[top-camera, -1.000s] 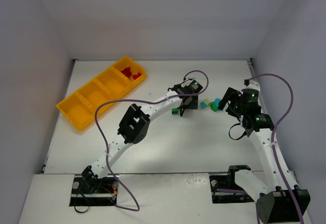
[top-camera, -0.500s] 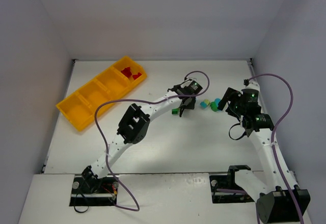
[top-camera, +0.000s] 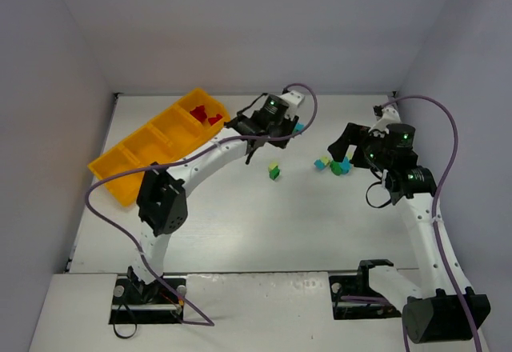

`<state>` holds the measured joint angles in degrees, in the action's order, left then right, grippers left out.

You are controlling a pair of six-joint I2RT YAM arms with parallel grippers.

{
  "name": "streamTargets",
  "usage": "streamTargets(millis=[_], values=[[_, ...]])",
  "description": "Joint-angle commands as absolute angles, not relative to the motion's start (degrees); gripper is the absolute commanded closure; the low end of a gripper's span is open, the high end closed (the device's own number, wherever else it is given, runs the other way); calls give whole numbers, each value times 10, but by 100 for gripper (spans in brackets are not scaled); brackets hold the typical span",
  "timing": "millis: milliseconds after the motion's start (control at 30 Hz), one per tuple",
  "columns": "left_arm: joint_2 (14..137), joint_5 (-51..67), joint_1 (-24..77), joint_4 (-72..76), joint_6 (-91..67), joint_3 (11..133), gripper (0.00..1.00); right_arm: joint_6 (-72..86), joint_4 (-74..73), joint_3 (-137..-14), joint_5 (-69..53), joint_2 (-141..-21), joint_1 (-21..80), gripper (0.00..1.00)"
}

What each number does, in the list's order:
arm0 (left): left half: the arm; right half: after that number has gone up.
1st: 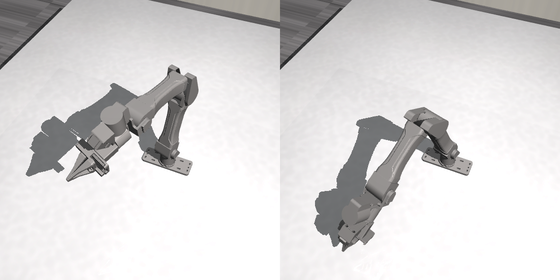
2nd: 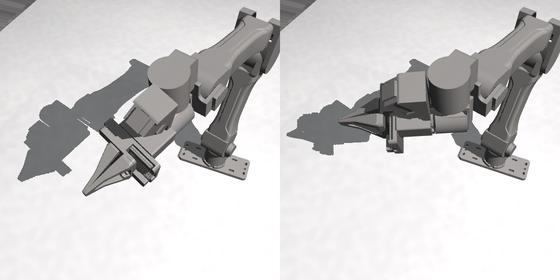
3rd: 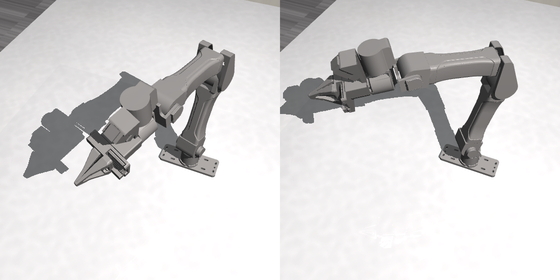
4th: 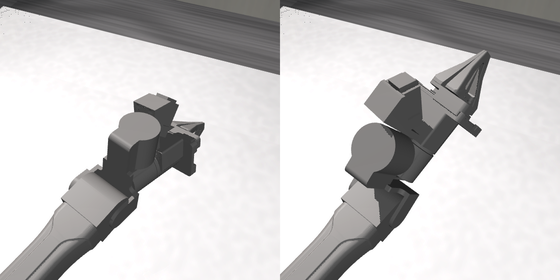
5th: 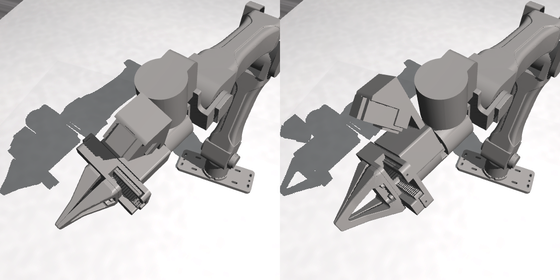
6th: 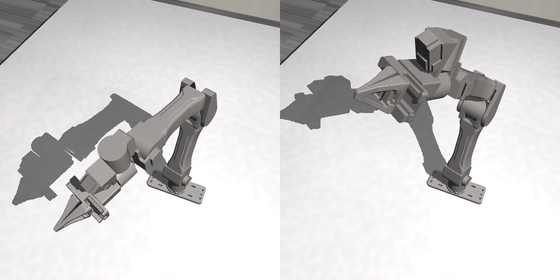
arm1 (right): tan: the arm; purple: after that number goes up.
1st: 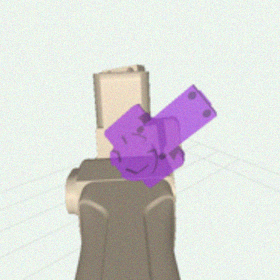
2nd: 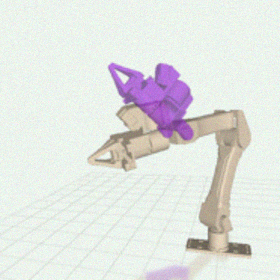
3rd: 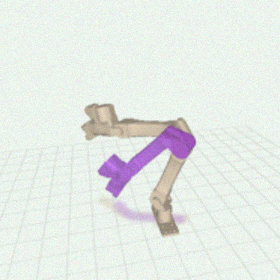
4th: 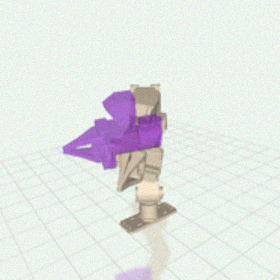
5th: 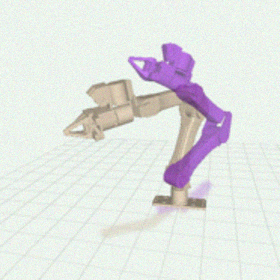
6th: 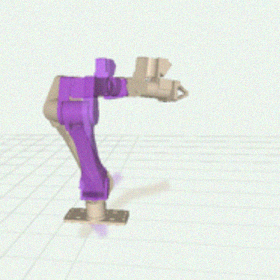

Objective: Sort the legos into containers by color

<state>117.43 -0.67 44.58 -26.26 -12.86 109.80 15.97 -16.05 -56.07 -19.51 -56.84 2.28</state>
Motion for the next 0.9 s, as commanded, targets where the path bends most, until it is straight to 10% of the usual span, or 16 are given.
streamTargets(millis=[0,867], values=[[1114,87,420,-200,-15,1090,93,150,-111,-597,-290,-589,21,15],[894,324,426,-56,278,848,93,185,-52,-632,-471,-645,62,16]])
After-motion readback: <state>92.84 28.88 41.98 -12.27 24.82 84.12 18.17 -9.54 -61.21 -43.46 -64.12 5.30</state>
